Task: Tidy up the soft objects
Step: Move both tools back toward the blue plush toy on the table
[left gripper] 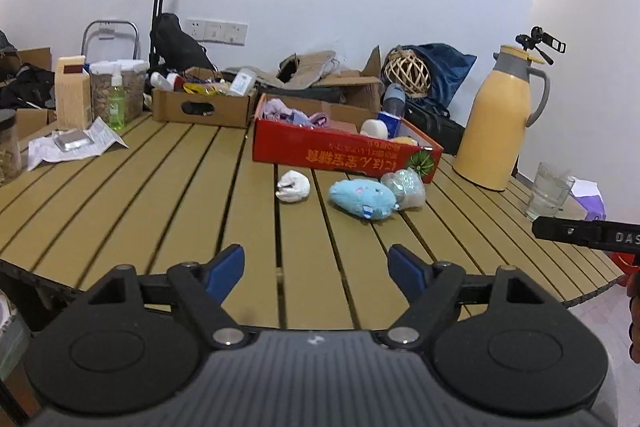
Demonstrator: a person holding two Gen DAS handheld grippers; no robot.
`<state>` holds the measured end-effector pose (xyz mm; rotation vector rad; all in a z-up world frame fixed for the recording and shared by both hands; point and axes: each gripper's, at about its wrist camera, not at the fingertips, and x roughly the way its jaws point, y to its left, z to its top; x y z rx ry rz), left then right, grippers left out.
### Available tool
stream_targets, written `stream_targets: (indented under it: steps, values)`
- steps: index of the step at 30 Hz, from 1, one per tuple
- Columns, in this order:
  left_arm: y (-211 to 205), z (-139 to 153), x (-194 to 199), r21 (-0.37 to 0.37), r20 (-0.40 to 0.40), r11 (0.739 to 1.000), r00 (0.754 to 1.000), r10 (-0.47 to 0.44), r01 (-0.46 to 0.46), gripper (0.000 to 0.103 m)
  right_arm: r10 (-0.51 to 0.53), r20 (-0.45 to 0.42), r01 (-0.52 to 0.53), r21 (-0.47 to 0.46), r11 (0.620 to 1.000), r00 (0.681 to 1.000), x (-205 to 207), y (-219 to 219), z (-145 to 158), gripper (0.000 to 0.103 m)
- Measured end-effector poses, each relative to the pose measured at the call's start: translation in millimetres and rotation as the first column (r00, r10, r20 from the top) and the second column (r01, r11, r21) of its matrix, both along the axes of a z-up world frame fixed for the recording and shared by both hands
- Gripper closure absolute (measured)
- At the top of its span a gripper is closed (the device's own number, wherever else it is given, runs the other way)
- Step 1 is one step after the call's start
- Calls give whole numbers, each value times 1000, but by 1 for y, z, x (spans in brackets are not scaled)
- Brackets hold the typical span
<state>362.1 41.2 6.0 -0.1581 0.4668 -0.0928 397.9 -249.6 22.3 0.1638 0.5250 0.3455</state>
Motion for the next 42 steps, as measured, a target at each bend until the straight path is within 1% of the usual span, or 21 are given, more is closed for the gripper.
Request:
stream_targets:
  steps: [4,12,21,25,31,35,38,40,42]
  values:
    - [-5,-8,7,16,-22,1000,1000,11,-10,22,-6,-32,7,7,1000,999,14,1,-10,43]
    - [17,-23,19,-10,-64,998,996,59,-60,22,42,-36,-42,-4,999,999,40,25,-15,43]
    - [29,-37,31,-40,-101,997,993,67,-72,22,34,-76,-36,-27,999,997,57,35,-28,43]
    - [32,-39,35,-49,-99,996,993,69,-74,22,37,-73,-38,-25,999,997,61,38,-27,43]
    - [39,-35,45,-73,-63,994,995,71,-76,22,41,-66,-42,-26,999,997,74,45,-26,43]
    - [42,-27,65,-71,-39,996,997,59,-62,22,63,-62,-64,-11,998,996,87,57,-23,43]
    - [39,-22,89,-67,-18,997,999,44,-46,22,95,-55,-96,-22,995,994,100,70,-22,43]
    - [38,-22,109,-82,-21,996,999,33,-35,23,111,-40,-112,-23,993,993,111,78,-22,43]
    - [37,-25,132,-97,-41,995,999,23,-27,24,112,-47,-113,-27,993,993,128,85,-24,44]
